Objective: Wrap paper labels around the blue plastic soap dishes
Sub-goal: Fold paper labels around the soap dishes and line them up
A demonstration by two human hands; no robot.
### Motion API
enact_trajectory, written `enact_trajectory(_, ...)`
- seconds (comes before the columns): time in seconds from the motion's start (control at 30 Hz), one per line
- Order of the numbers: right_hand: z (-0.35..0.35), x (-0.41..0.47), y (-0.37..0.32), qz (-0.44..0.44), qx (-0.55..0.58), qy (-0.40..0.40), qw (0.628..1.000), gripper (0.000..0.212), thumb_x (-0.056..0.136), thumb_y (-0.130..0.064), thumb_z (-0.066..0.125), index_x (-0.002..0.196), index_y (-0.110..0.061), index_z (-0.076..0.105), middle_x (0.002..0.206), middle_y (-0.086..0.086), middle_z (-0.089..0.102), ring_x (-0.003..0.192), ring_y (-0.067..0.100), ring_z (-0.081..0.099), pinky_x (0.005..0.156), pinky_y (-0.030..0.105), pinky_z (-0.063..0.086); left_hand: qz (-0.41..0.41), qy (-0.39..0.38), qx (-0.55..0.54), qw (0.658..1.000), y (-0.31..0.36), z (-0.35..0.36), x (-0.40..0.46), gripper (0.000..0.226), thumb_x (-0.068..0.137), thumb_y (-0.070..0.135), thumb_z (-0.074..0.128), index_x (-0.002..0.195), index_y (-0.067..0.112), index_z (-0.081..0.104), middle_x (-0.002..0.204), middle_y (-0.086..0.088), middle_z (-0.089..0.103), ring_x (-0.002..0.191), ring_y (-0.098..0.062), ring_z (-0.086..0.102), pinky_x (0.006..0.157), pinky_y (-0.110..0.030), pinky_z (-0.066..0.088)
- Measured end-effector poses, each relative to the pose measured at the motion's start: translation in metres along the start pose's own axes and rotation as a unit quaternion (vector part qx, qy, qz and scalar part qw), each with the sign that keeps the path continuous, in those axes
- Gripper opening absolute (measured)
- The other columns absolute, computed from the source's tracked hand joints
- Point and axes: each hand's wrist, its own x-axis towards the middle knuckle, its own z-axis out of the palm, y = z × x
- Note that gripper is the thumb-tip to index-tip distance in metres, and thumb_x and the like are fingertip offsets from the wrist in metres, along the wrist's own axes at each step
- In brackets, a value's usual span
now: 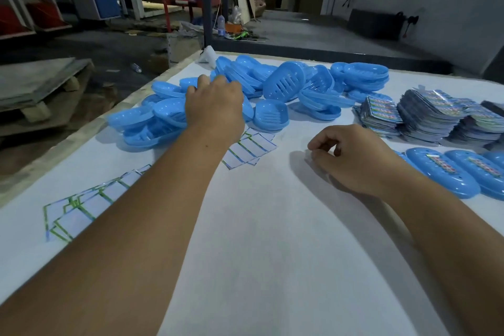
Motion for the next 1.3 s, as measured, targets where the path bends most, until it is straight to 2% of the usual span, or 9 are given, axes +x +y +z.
enact_trajectory(0.23,0.0,-0.001,0.0,0.0,0.012,0.001,1.0,0.009,0.088,-0.03,0.067,0.084,-0.039,0.067,0.08,-0.025,0.067,0.072,-0.012,0.056,0.059,0.01,0.036,-0.062,-0.007,0.029,0.998,-0.009,0.004,0.004,0.037,0.087,0.014,0.069,0.12,0.024,0.057,0.117,-0.003,0.062,0.118,-0.029,0.045,0.09,-0.041,0.034)
enact_trajectory(0.37,0.0,-0.001,0.0,-0.001,0.014,0.0,1.0,0.009,0.087,-0.031,0.067,0.084,-0.04,0.067,0.079,-0.026,0.066,0.073,-0.013,0.057,0.056,0.004,0.036,-0.078,-0.003,0.024,0.997,-0.011,0.005,0.005,0.027,0.09,0.014,0.066,0.114,0.026,0.063,0.094,-0.002,0.058,0.117,-0.028,0.046,0.09,-0.041,0.033)
enact_trajectory(0.5,0.0,-0.001,0.0,-0.002,0.019,0.002,1.0,0.009,0.087,-0.032,0.067,0.082,-0.04,0.067,0.077,-0.027,0.065,0.073,-0.013,0.056,0.055,0.006,0.036,-0.066,0.02,0.018,0.997,-0.01,0.0,0.005,0.028,0.09,0.014,0.065,0.115,0.026,0.066,0.104,-0.003,0.066,0.116,-0.027,0.048,0.092,-0.043,0.033)
enact_trajectory(0.7,0.001,-0.001,0.0,0.004,0.027,0.007,1.0,0.008,0.087,-0.036,0.068,0.083,-0.042,0.065,0.073,-0.03,0.065,0.073,-0.013,0.056,0.059,0.012,0.035,-0.003,0.154,-0.114,0.982,-0.002,-0.009,0.003,0.038,0.093,0.011,0.061,0.128,0.026,0.059,0.121,-0.006,0.06,0.114,-0.028,0.051,0.092,-0.043,0.037)
enact_trajectory(0.83,0.001,0.0,0.0,0.006,0.041,0.035,0.999,0.009,0.09,-0.03,0.067,0.093,-0.038,0.068,0.076,-0.023,0.063,0.072,-0.011,0.055,0.059,0.013,0.035,0.02,0.181,-0.215,0.96,0.004,-0.01,0.002,0.035,0.102,0.013,0.044,0.134,0.02,0.059,0.121,-0.009,0.055,0.114,-0.028,0.048,0.09,-0.04,0.04)
enact_trajectory(0.93,-0.001,0.0,-0.002,0.0,0.074,0.076,0.994,0.022,0.089,-0.027,0.069,0.108,-0.038,0.065,0.088,-0.018,0.063,0.07,-0.001,0.056,0.064,0.017,0.04,0.03,0.136,-0.321,0.937,0.013,-0.012,-0.001,0.035,0.104,0.018,0.04,0.133,0.017,0.061,0.126,-0.01,0.055,0.118,-0.023,0.049,0.096,-0.03,0.037)
enact_trajectory(1.0,-0.004,-0.001,-0.003,-0.023,0.098,0.109,0.989,0.043,0.086,-0.027,0.076,0.124,-0.039,0.059,0.106,-0.017,0.06,0.077,0.003,0.057,0.073,0.023,0.045,0.028,0.087,-0.375,0.922,0.021,-0.012,-0.004,0.034,0.104,0.02,0.041,0.129,0.019,0.063,0.125,-0.006,0.057,0.112,-0.016,0.053,0.088,-0.018,0.035)
enact_trajectory(1.13,-0.009,-0.003,-0.006,-0.087,0.133,0.105,0.982,0.085,0.074,-0.029,0.088,0.142,-0.048,0.041,0.137,-0.018,0.045,0.102,-0.007,0.055,0.078,0.012,0.046,0.022,-0.027,-0.479,0.877,0.037,-0.009,-0.008,0.022,0.103,0.023,0.048,0.112,0.026,0.067,0.093,0.008,0.064,0.066,0.006,0.054,0.058,-0.013,0.042)
enact_trajectory(1.3,-0.007,0.001,-0.003,-0.135,0.088,0.086,0.983,0.073,0.07,-0.028,0.092,0.135,-0.033,0.059,0.134,-0.018,0.05,0.11,-0.005,0.051,0.088,0.012,0.041,-0.011,-0.096,-0.522,0.848,0.049,-0.002,-0.013,0.016,0.099,0.025,0.056,0.092,0.031,0.069,0.076,0.011,0.059,0.05,0.005,0.051,0.049,-0.008,0.04)
